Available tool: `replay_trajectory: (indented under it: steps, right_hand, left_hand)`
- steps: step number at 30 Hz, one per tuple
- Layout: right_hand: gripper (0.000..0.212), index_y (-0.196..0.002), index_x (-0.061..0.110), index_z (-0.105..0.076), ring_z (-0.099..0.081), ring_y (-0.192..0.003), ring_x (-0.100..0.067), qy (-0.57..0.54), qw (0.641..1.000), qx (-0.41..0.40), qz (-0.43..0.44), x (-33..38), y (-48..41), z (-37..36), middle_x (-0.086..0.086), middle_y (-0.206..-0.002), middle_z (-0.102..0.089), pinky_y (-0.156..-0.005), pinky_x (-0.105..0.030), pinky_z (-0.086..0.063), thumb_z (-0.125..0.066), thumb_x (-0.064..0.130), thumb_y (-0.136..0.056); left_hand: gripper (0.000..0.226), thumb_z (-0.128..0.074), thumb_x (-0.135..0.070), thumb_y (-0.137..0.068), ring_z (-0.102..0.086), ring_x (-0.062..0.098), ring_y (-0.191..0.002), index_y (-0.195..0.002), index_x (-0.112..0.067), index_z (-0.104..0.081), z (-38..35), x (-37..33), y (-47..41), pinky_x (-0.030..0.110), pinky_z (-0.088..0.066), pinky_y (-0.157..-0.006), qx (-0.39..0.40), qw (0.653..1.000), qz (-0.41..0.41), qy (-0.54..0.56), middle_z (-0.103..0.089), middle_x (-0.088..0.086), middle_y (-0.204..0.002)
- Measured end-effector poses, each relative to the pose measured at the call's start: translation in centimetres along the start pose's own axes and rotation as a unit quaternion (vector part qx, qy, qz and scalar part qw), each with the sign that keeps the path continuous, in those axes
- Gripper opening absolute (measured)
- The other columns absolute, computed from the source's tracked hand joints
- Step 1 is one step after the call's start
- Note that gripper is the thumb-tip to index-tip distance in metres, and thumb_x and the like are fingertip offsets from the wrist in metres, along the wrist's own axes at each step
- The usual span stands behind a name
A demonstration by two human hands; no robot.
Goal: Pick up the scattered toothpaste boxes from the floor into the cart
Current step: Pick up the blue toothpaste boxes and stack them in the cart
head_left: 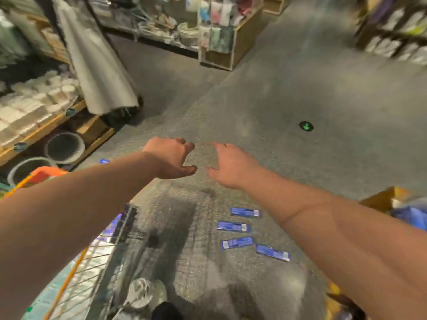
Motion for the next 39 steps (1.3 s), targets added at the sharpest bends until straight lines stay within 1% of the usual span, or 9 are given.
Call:
replay_trajectory:
  steps: [6, 11, 14, 18, 21, 24, 28, 34, 39]
  right_hand:
    - [0.072, -0.141, 0.011, -0.047, -0.056, -0.126, -0.035, -0.026, 0.996, 0.031, -0.081, -14.0, 1.8, 0.2, -0.016, -0.134, -0.057, -0.102, -0.044, -0.050, -0.067, 0.052, -0.086]
    - [0.077, -0.148, 0.008, -0.042, -0.053, -0.128, -0.036, -0.045, 0.987, 0.069, -0.138, -22.6, 0.4, -2.3, -0.019, -0.138, -0.054, -0.105, -0.042, -0.047, -0.067, 0.048, -0.088]
    - [0.077, -0.151, 0.010, -0.038, -0.053, -0.130, -0.035, -0.045, 0.983, 0.073, -0.160, -27.4, -1.3, -4.8, -0.018, -0.141, -0.055, -0.106, -0.042, -0.046, -0.066, 0.047, -0.090]
    - [0.075, -0.155, 0.015, -0.032, -0.050, -0.132, -0.031, -0.057, 0.977, 0.094, -0.181, -33.6, -3.7, -10.4, -0.012, -0.146, -0.052, -0.106, -0.039, -0.044, -0.063, 0.046, -0.095]
    - [0.072, -0.154, 0.015, -0.033, -0.053, -0.127, -0.031, -0.069, 0.976, 0.110, -0.175, -37.8, -6.3, -16.9, -0.008, -0.133, -0.056, -0.098, -0.037, -0.045, -0.063, 0.046, -0.097]
    - [0.076, -0.156, 0.016, -0.030, -0.050, -0.133, -0.031, -0.081, 0.974, 0.135, -0.160, -41.7, -9.0, -25.7, -0.009, -0.143, -0.052, -0.108, -0.046, -0.044, -0.064, 0.046, -0.095]
    - [0.072, -0.152, 0.016, -0.037, -0.050, -0.132, -0.033, -0.076, 0.974, 0.167, -0.135, -45.7, -11.6, -38.9, -0.012, -0.145, -0.050, -0.106, -0.046, -0.045, -0.065, 0.046, -0.093]
    - [0.057, -0.139, 0.015, -0.046, -0.055, -0.124, -0.035, -0.065, 0.970, 0.206, -0.109, -50.4, -15.0, -58.2, -0.012, -0.134, -0.056, -0.101, -0.047, -0.048, -0.065, 0.039, -0.090]
    - [0.056, -0.138, 0.012, -0.049, -0.056, -0.124, -0.037, -0.060, 0.977, 0.185, -0.091, -53.0, -19.2, -68.0, -0.015, -0.134, -0.057, -0.101, -0.046, -0.049, -0.062, 0.036, -0.089]
  left_hand:
    - [0.072, -0.044, -0.074, -0.088, -0.061, 0.030, -0.116, -0.139, -0.024, -0.046, -1.1, -10.9, -7.1, 0.041, -0.052, -0.085, 0.037, 0.998, -0.042, 0.027, -0.061, 0.005, -0.129]
    - [0.070, -0.046, -0.071, -0.090, -0.060, 0.030, -0.116, -0.139, -0.020, -0.046, -5.8, -15.7, -14.6, 0.037, -0.043, -0.077, 0.087, 0.992, -0.089, 0.025, -0.060, 0.006, -0.127]
    - [0.072, -0.047, -0.069, -0.091, -0.059, 0.031, -0.115, -0.140, -0.017, -0.045, -9.9, -18.0, -19.6, 0.043, -0.048, -0.086, 0.117, 0.985, -0.120, 0.035, -0.060, 0.008, -0.127]
    - [0.071, -0.046, -0.071, -0.091, -0.061, 0.028, -0.106, -0.137, -0.016, -0.045, -16.7, -21.5, -25.0, 0.038, -0.042, -0.073, 0.138, 0.978, -0.153, 0.037, -0.061, 0.006, -0.120]
    - [0.075, -0.045, -0.073, -0.091, -0.061, 0.028, -0.101, -0.140, -0.017, -0.043, -24.0, -24.5, -27.8, 0.038, -0.043, -0.072, 0.171, 0.972, -0.157, 0.041, -0.059, 0.004, -0.115]
    - [0.079, -0.042, -0.078, -0.088, -0.059, 0.029, -0.095, -0.138, -0.017, -0.044, -33.3, -27.3, -29.6, 0.043, -0.050, -0.077, 0.200, 0.965, -0.163, 0.041, -0.057, 0.006, -0.107]
    - [0.077, -0.049, -0.074, -0.088, -0.062, 0.035, -0.111, -0.138, -0.016, -0.044, -46.9, -29.7, -31.4, 0.046, -0.049, -0.077, 0.250, 0.959, -0.128, 0.040, -0.059, 0.010, -0.123]
    - [0.075, -0.051, -0.075, -0.082, -0.061, 0.034, -0.115, -0.128, -0.015, -0.046, -64.9, -31.4, -34.4, 0.049, -0.053, -0.085, 0.287, 0.954, -0.084, 0.025, -0.058, 0.008, -0.124]
    - [0.068, -0.058, -0.070, -0.079, -0.060, 0.030, -0.118, -0.123, -0.020, -0.046, -75.0, -31.6, -37.7, 0.044, -0.048, -0.085, 0.271, 0.961, -0.060, 0.004, -0.056, 0.004, -0.126]
Point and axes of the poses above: each hand's wrist, its own y-axis away from the middle knuckle, its own z-axis out of the back of the hand, x = y × z, the point moved 5 cm from there along -y, towards the middle knuckle
